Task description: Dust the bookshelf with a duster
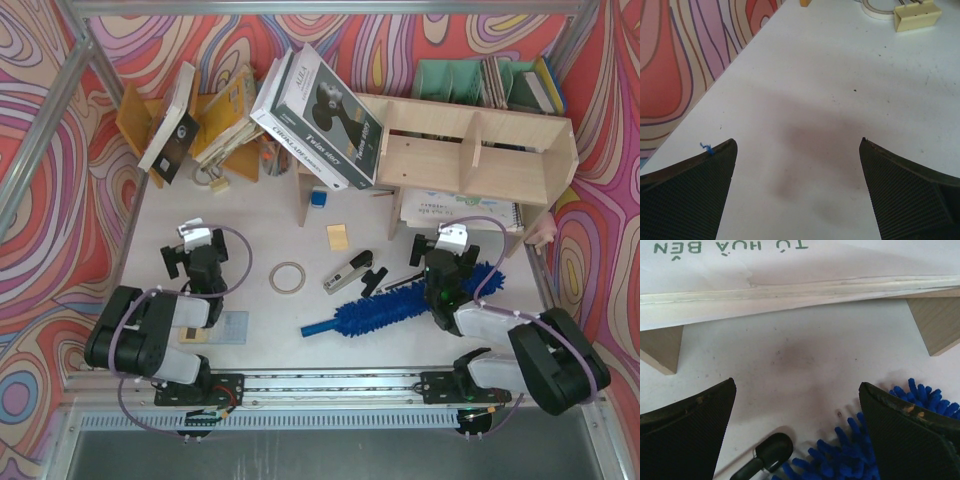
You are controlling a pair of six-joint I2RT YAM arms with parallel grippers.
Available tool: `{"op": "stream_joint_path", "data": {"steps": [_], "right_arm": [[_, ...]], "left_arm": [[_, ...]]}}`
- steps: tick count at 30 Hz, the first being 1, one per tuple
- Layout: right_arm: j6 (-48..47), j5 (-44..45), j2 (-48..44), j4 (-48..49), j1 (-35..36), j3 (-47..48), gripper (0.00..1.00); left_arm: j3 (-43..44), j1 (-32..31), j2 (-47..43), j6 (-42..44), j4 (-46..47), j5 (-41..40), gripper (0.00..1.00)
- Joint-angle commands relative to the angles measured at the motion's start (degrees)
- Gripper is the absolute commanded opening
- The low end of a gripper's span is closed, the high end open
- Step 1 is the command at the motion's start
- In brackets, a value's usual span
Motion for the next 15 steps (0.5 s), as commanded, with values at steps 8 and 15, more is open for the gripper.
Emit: {"op": "stream_joint_path", "data": {"steps": [8, 15], "right_arm": [[-5.7, -3.4, 8.3, 20.2, -3.2, -1.6, 0.99], [-8.5, -8.7, 15.0, 30.0, -5.6, -1.0, 0.99]], "left_arm": [[2.0, 8.0, 6.6, -4.1, 4.7, 17.3, 0.98], [6.9, 10.5, 6.8, -6.9, -5.6, 18.7, 0.98]]}}
